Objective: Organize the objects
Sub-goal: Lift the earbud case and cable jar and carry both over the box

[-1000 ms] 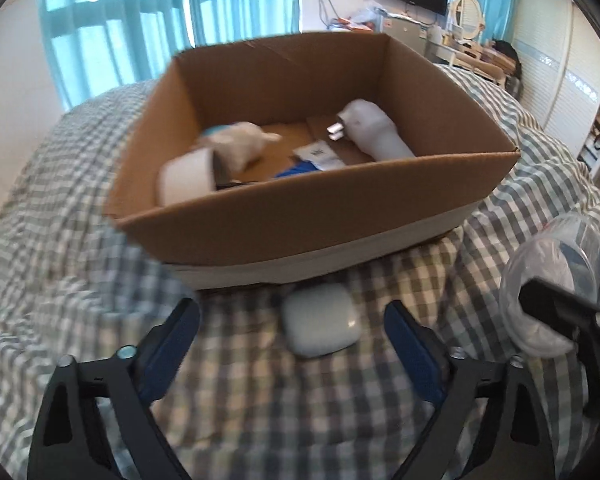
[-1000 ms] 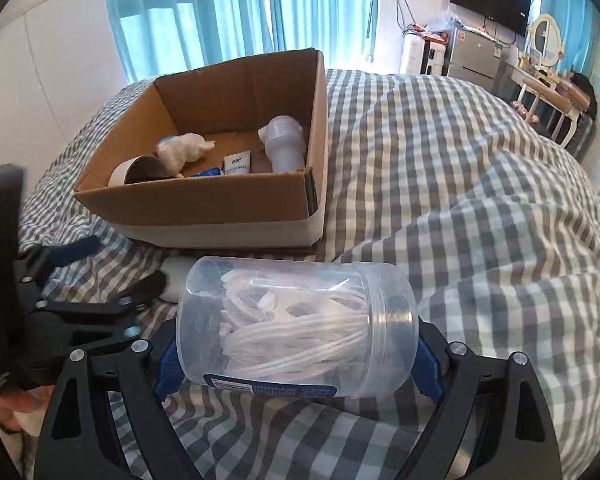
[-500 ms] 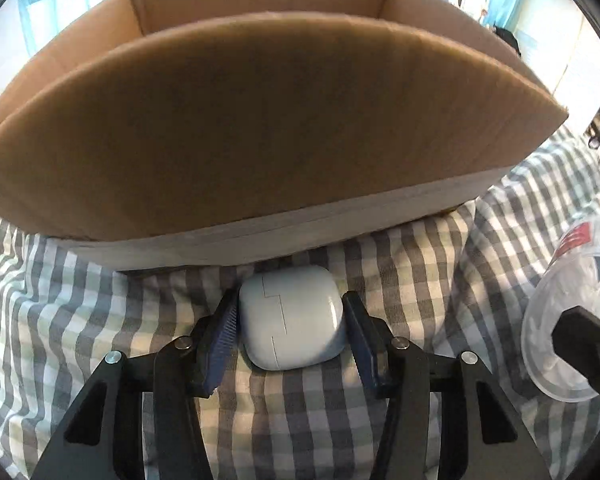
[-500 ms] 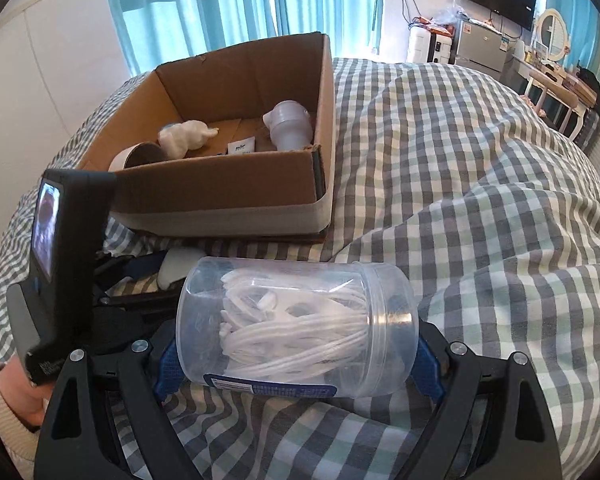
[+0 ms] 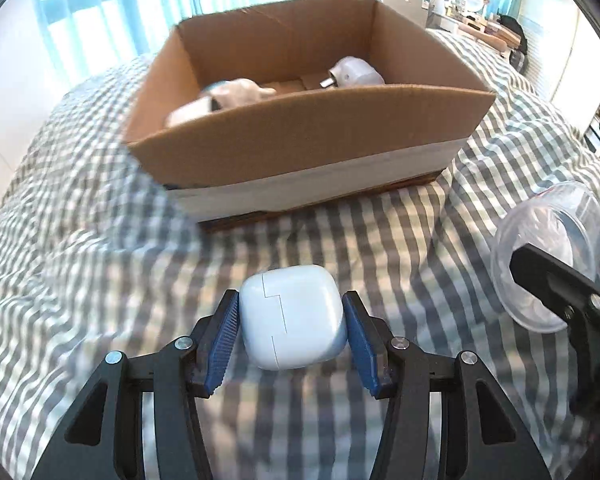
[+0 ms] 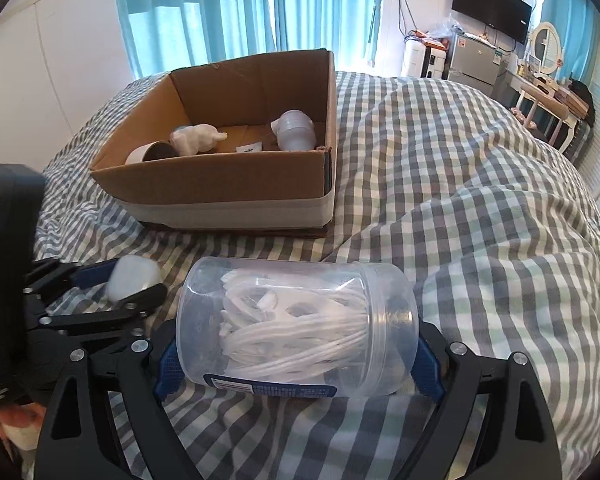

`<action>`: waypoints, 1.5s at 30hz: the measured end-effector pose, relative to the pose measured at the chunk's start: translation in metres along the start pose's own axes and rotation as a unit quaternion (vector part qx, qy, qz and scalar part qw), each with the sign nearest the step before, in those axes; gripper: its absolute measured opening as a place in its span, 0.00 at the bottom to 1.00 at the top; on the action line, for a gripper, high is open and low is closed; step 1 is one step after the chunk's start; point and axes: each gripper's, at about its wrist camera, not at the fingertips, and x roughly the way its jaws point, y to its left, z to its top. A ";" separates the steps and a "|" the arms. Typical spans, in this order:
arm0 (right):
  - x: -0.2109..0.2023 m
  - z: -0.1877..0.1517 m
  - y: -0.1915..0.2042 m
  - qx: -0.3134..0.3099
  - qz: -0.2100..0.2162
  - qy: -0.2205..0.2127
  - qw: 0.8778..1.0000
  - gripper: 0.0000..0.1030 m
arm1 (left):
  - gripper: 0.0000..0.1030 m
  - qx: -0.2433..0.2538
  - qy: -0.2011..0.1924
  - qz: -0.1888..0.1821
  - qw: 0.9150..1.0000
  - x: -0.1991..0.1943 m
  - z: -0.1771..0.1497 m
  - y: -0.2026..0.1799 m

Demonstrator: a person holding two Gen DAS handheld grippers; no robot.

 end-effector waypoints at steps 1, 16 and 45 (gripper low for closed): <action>-0.003 -0.002 0.002 -0.001 -0.001 -0.002 1.000 0.86 | 0.51 -0.002 -0.003 0.002 1.000 -0.006 -0.003 0.002; -0.069 -0.019 0.044 -0.034 0.005 -0.046 0.998 0.86 | 0.51 -0.017 -0.077 0.009 0.997 -0.092 -0.017 0.022; -0.097 0.142 0.031 -0.044 0.011 -0.141 0.989 0.86 | 0.51 -0.002 -0.181 0.039 0.983 -0.139 0.127 0.039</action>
